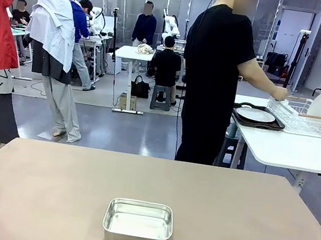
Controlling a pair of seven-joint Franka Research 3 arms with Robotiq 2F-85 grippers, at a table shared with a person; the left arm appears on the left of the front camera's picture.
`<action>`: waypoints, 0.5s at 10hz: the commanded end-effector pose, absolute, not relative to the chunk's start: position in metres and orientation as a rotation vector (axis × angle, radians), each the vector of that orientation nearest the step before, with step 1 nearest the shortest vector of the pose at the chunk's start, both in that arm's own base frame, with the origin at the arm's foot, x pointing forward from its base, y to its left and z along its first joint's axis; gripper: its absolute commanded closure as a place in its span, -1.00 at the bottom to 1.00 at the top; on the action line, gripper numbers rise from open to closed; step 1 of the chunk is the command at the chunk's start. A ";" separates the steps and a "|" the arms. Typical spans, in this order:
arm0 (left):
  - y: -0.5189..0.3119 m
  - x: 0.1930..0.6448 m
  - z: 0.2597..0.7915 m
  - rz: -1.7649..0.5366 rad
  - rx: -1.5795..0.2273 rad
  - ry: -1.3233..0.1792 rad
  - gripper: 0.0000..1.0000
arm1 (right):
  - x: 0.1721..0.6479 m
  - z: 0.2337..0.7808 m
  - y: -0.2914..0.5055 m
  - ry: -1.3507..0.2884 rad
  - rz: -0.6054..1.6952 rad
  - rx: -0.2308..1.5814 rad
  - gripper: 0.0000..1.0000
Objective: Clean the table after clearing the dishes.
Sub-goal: When the right (or left) Handle tray is removed, use the right hand (or left hand) to clean the right (or left) side of the table with the Lint Roller.
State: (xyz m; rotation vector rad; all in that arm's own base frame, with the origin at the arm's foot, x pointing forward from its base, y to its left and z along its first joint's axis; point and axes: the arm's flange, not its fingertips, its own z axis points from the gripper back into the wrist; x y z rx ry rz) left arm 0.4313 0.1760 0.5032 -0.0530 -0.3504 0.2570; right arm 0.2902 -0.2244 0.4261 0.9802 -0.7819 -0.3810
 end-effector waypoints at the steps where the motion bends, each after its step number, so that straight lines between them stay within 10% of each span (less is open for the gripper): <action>1: 0.169 0.413 0.519 0.285 -0.049 -0.421 0.59 | 0.290 0.426 -0.223 -0.790 -0.378 0.988 -1.00; 5: 0.171 0.417 0.534 0.262 -0.054 -0.423 0.59 | 0.290 0.426 -0.223 -0.790 -0.378 0.988 -1.00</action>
